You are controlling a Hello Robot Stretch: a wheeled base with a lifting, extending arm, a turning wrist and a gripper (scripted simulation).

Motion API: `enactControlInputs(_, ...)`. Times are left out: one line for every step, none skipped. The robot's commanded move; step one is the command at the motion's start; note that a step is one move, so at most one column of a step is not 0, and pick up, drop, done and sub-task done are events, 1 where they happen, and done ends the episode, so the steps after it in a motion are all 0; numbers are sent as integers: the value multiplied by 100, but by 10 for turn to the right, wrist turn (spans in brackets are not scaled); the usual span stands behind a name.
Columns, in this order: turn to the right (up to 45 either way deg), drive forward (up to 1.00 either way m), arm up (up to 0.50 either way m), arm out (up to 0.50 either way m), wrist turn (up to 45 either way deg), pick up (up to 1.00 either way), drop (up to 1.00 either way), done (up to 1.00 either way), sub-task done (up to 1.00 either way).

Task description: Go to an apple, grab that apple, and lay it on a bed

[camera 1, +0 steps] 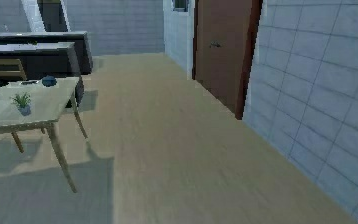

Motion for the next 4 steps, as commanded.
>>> enactControlInputs(-180,0,0,0,0,0,0,0,0)
enactControlInputs(0,100,0,0,0,0,0,0,0)
enactControlInputs(0,100,0,0,0,0,0,0,0)
enactControlInputs(0,55,0,0,0,0,0,0,0)
